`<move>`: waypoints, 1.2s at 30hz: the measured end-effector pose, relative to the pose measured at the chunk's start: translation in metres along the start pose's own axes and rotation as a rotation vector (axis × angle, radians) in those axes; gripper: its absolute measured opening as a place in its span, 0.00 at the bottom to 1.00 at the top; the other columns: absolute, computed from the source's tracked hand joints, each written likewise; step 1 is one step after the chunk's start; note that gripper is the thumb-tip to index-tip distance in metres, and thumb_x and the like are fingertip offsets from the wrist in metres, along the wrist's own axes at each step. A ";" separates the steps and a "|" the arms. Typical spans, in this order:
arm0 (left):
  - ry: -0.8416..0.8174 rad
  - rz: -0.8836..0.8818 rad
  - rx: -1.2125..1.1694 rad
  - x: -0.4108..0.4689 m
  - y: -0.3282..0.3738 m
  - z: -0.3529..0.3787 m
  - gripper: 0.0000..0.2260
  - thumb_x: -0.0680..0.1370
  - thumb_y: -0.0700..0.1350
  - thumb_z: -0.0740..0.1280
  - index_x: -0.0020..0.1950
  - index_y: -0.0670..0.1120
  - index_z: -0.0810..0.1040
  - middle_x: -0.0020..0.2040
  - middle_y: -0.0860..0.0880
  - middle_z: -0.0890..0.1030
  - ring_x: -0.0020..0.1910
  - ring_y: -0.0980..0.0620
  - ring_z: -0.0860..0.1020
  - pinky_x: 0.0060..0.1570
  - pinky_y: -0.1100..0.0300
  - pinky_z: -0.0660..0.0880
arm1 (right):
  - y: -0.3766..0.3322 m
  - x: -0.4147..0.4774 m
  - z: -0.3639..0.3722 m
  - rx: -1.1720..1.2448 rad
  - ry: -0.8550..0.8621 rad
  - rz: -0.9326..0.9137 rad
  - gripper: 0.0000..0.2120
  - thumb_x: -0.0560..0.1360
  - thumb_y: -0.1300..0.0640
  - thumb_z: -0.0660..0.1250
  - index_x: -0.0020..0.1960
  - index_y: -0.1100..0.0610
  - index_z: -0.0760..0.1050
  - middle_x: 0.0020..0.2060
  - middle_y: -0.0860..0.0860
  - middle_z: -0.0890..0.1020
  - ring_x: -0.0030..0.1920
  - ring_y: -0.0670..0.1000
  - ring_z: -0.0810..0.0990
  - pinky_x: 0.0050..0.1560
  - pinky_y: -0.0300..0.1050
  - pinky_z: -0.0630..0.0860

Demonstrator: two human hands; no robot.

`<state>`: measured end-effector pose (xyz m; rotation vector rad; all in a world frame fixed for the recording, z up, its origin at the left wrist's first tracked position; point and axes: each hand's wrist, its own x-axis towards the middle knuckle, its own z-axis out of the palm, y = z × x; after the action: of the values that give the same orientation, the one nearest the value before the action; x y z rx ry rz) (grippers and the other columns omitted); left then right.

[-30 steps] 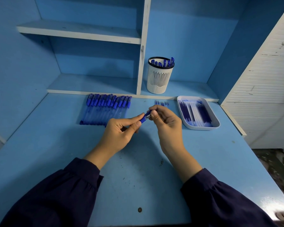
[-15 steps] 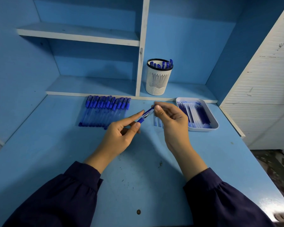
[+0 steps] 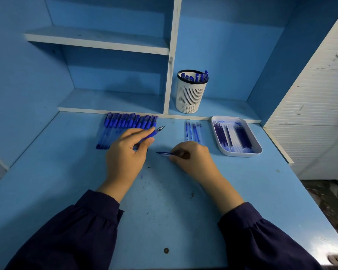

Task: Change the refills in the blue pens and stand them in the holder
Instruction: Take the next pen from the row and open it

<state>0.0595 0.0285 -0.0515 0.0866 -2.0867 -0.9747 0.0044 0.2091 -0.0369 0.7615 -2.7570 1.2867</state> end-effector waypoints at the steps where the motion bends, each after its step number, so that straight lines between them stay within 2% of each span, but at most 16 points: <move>1: -0.004 -0.017 -0.016 0.000 0.000 -0.001 0.11 0.76 0.44 0.73 0.58 0.51 0.84 0.53 0.56 0.82 0.47 0.59 0.79 0.40 0.59 0.78 | 0.000 0.000 0.002 -0.064 -0.004 -0.036 0.06 0.71 0.59 0.75 0.47 0.56 0.83 0.40 0.50 0.80 0.36 0.43 0.74 0.41 0.25 0.68; 4: -0.013 0.005 -0.027 0.000 -0.001 -0.001 0.10 0.75 0.44 0.74 0.57 0.51 0.84 0.53 0.56 0.83 0.46 0.60 0.80 0.40 0.57 0.79 | -0.002 -0.001 0.001 -0.029 0.001 -0.025 0.10 0.70 0.56 0.76 0.50 0.57 0.83 0.40 0.49 0.79 0.36 0.41 0.74 0.42 0.25 0.69; 8: -0.049 0.045 -0.016 -0.002 0.000 0.001 0.11 0.75 0.45 0.74 0.56 0.52 0.84 0.51 0.59 0.82 0.46 0.60 0.80 0.38 0.60 0.77 | -0.010 -0.002 -0.003 0.378 0.046 0.075 0.12 0.72 0.54 0.74 0.53 0.57 0.81 0.34 0.44 0.80 0.34 0.38 0.77 0.41 0.30 0.72; 10: -0.077 0.074 -0.040 -0.003 0.001 0.002 0.11 0.74 0.43 0.75 0.56 0.52 0.85 0.49 0.61 0.81 0.45 0.61 0.80 0.38 0.59 0.77 | -0.014 0.000 -0.005 0.496 0.055 0.090 0.11 0.73 0.53 0.73 0.53 0.56 0.81 0.35 0.51 0.82 0.36 0.43 0.78 0.43 0.38 0.77; 12: -0.114 0.107 -0.073 -0.003 0.001 0.004 0.11 0.74 0.41 0.75 0.55 0.50 0.85 0.49 0.59 0.83 0.45 0.60 0.81 0.40 0.57 0.78 | -0.017 0.001 -0.006 0.544 0.056 0.078 0.08 0.74 0.54 0.72 0.51 0.57 0.81 0.37 0.56 0.82 0.37 0.46 0.79 0.44 0.44 0.78; 16: -0.195 0.143 -0.095 -0.003 -0.003 0.006 0.10 0.75 0.40 0.74 0.55 0.48 0.85 0.47 0.55 0.84 0.43 0.58 0.81 0.40 0.56 0.79 | -0.012 0.001 -0.006 0.462 0.067 0.003 0.03 0.76 0.60 0.69 0.45 0.59 0.80 0.32 0.50 0.80 0.33 0.45 0.76 0.40 0.44 0.75; 18: -0.213 0.161 -0.093 -0.003 -0.004 0.007 0.09 0.75 0.39 0.73 0.55 0.48 0.85 0.46 0.57 0.83 0.40 0.60 0.79 0.36 0.62 0.76 | -0.010 0.001 -0.006 0.419 0.073 -0.047 0.02 0.76 0.63 0.68 0.45 0.59 0.79 0.33 0.46 0.80 0.34 0.43 0.76 0.41 0.40 0.75; 20: -0.210 0.171 -0.077 -0.004 -0.005 0.008 0.10 0.76 0.38 0.72 0.55 0.47 0.85 0.43 0.61 0.80 0.35 0.62 0.76 0.31 0.70 0.69 | -0.011 0.000 -0.006 0.383 0.085 -0.110 0.06 0.75 0.67 0.68 0.45 0.58 0.79 0.37 0.46 0.81 0.37 0.42 0.78 0.45 0.35 0.73; 21: -0.209 0.170 -0.077 -0.004 -0.006 0.008 0.10 0.76 0.38 0.72 0.55 0.47 0.85 0.42 0.63 0.79 0.33 0.62 0.74 0.30 0.71 0.66 | -0.011 -0.001 -0.006 0.376 0.086 -0.141 0.08 0.75 0.69 0.68 0.45 0.57 0.79 0.39 0.47 0.81 0.39 0.42 0.79 0.46 0.34 0.73; 24: -0.203 0.169 -0.097 -0.004 -0.006 0.006 0.10 0.77 0.39 0.72 0.56 0.47 0.85 0.44 0.59 0.82 0.34 0.56 0.77 0.28 0.59 0.72 | -0.013 -0.003 -0.010 0.472 0.052 -0.158 0.07 0.74 0.69 0.69 0.49 0.60 0.78 0.43 0.53 0.82 0.44 0.48 0.81 0.49 0.36 0.75; 27: -0.216 0.182 -0.098 -0.004 -0.008 0.006 0.10 0.77 0.39 0.71 0.57 0.47 0.84 0.48 0.55 0.84 0.38 0.53 0.81 0.33 0.51 0.78 | -0.013 -0.003 -0.010 0.479 0.039 -0.069 0.07 0.74 0.60 0.72 0.50 0.59 0.76 0.39 0.54 0.81 0.38 0.49 0.79 0.43 0.39 0.76; 29: -0.212 0.188 -0.090 -0.004 -0.008 0.006 0.09 0.77 0.41 0.71 0.57 0.47 0.84 0.47 0.57 0.83 0.36 0.51 0.80 0.31 0.51 0.77 | -0.012 -0.002 -0.009 0.406 0.023 -0.055 0.06 0.76 0.57 0.70 0.48 0.59 0.77 0.35 0.54 0.80 0.35 0.52 0.77 0.40 0.45 0.76; 31: -0.204 0.186 -0.084 -0.004 -0.009 0.006 0.09 0.77 0.42 0.71 0.57 0.48 0.85 0.46 0.58 0.82 0.36 0.52 0.79 0.30 0.51 0.76 | -0.011 -0.003 -0.009 0.418 0.010 -0.075 0.03 0.76 0.62 0.69 0.49 0.60 0.77 0.36 0.52 0.80 0.36 0.49 0.77 0.42 0.42 0.75; 33: -0.202 0.177 -0.088 -0.004 -0.009 0.006 0.09 0.78 0.42 0.71 0.57 0.48 0.84 0.47 0.59 0.82 0.37 0.52 0.80 0.31 0.51 0.76 | -0.012 -0.003 -0.011 0.485 -0.008 -0.075 0.06 0.75 0.65 0.70 0.51 0.60 0.76 0.40 0.53 0.80 0.39 0.47 0.78 0.45 0.38 0.75; 36: -0.210 0.183 -0.099 -0.003 -0.006 0.005 0.09 0.77 0.40 0.71 0.56 0.47 0.85 0.48 0.58 0.83 0.41 0.56 0.81 0.36 0.55 0.79 | -0.014 -0.004 -0.010 0.483 0.002 -0.037 0.07 0.75 0.59 0.71 0.51 0.60 0.77 0.39 0.54 0.80 0.38 0.45 0.77 0.42 0.38 0.75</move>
<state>0.0565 0.0290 -0.0596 -0.2636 -2.1858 -1.0072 0.0117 0.2105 -0.0205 0.8173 -2.4324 1.9716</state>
